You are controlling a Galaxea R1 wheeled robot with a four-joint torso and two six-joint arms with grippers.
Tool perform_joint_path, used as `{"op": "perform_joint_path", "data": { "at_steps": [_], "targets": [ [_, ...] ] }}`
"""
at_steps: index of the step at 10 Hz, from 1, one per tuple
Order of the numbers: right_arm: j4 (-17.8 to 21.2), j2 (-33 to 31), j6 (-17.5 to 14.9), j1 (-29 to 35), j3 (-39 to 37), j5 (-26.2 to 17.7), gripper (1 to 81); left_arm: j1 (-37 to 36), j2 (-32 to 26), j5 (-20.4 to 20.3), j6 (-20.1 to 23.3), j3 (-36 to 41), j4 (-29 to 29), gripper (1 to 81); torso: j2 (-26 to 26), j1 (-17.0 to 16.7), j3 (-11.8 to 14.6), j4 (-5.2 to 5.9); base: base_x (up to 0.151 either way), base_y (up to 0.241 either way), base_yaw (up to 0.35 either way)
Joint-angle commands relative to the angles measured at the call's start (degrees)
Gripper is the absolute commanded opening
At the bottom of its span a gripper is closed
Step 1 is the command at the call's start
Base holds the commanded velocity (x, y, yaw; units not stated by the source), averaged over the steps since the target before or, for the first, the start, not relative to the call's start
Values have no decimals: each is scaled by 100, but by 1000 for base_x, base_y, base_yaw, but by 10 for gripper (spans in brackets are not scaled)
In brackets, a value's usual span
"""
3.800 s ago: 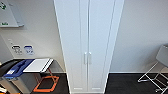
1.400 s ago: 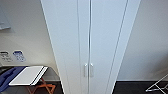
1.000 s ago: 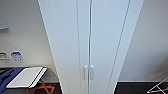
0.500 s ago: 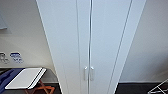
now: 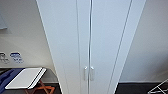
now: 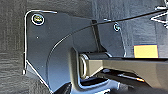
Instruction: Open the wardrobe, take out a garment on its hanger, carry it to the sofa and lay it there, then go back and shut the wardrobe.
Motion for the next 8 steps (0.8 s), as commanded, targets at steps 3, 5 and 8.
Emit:
{"op": "perform_joint_path", "data": {
  "at_steps": [3,5,8],
  "targets": [
    [-69,-1861,-11,1306,2756,-351,811,-758,-1664,301,26,1992,79,811,0,0,0,0,0,0,0],
    [-69,-2344,16,1755,3450,-316,811,-1144,-2357,301,43,2853,79,811,0,0,0,0,0,0,0],
    [-7,-2933,60,2659,4199,-307,811,-1952,-3140,362,35,3776,79,811,2,2,0,0,0,0,0]
  ]
}}
